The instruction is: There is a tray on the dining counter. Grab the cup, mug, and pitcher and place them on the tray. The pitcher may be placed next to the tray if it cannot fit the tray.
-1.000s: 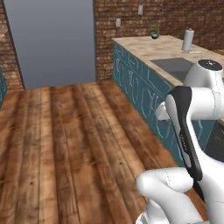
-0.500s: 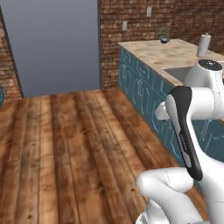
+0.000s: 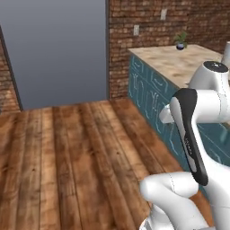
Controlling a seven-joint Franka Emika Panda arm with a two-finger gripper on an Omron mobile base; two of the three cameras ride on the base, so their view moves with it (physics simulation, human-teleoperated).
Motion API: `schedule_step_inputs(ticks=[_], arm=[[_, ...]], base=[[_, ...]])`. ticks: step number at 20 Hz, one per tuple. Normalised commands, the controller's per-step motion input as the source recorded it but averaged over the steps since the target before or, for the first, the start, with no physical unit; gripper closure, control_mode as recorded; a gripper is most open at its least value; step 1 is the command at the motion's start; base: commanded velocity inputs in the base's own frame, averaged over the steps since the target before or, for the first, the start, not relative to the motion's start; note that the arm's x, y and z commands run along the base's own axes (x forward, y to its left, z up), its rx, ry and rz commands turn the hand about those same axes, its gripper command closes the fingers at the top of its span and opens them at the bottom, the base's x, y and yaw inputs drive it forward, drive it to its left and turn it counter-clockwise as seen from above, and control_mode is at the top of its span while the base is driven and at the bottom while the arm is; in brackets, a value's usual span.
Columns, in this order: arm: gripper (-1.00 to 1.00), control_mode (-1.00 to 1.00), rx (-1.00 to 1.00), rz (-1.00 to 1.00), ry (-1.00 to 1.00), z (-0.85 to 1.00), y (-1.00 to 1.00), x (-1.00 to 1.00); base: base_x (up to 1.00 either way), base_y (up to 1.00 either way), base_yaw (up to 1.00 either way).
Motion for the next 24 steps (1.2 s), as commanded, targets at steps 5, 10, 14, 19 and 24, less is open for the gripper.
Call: schedule_step_inputs(ticks=[5,10,14,19,24], arm=[[-1.00,1.00,0.00,0.00,0.00,0.00,0.00,0.00],[-1.00,1.00,0.00,0.00,0.00,0.00,0.00,0.00],[-1.00,1.00,0.00,0.00,0.00,0.00,0.00,0.00],[-1.00,1.00,0.00,0.00,0.00,0.00,0.00,0.00],[-1.00,1.00,0.00,0.00,0.00,0.00,0.00,0.00]], base=[[1.00,0.15,0.02],[1.00,0.22,0.09],[1.00,0.22,0.16],[1.00,0.16,0.22],[1.00,0.16,0.24]])
